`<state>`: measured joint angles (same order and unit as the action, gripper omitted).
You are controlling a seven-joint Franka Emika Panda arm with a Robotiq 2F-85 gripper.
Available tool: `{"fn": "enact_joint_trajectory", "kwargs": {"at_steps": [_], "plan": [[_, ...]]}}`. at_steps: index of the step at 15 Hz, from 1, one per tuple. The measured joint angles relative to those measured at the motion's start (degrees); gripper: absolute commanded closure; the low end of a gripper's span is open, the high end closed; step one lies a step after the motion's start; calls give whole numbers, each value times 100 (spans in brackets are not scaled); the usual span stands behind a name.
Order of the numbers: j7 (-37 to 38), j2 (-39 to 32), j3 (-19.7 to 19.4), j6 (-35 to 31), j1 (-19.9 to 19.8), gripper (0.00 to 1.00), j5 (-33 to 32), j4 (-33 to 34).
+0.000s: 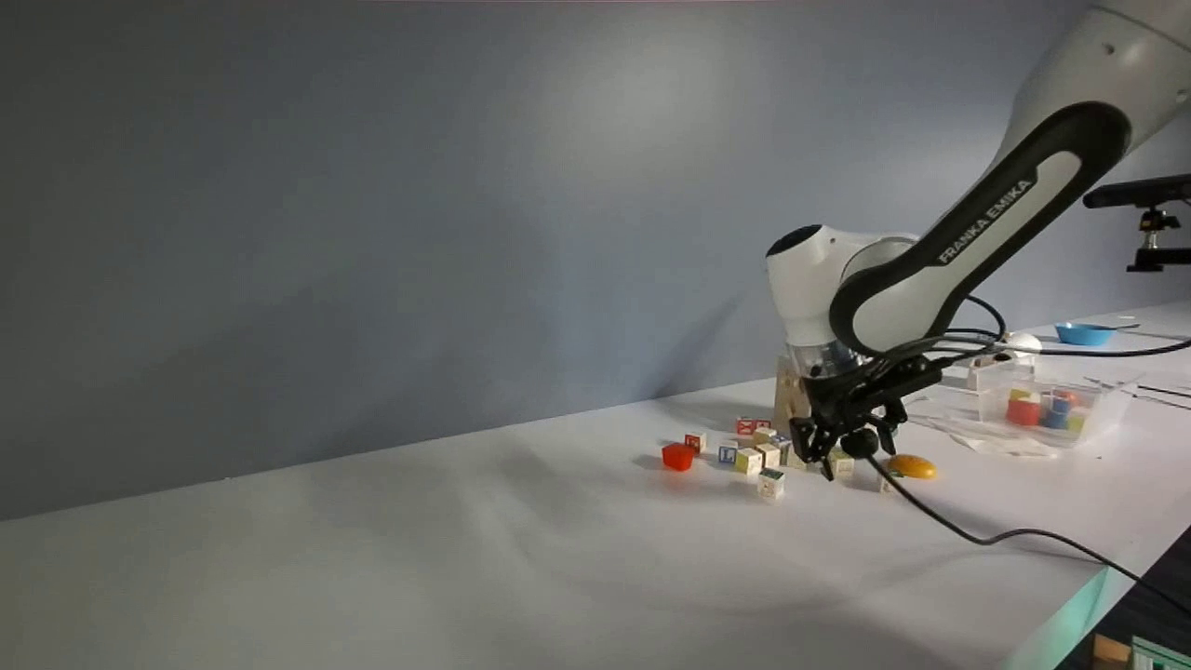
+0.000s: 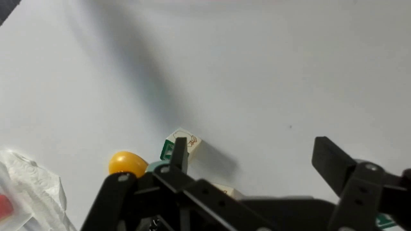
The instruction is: Turn the frontmost cube on its side
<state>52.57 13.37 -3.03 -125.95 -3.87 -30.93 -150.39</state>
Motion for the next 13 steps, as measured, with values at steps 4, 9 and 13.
{"fn": "enact_joint_trajectory", "kwargs": {"at_steps": [4,9,13], "plan": [[-1378,1165,118,824,53,0,865,-245],[-2078,2593,370,2355,4,0,1063,-154],[-2555,3472,341,2913,-172,0,1063,-34]]}}
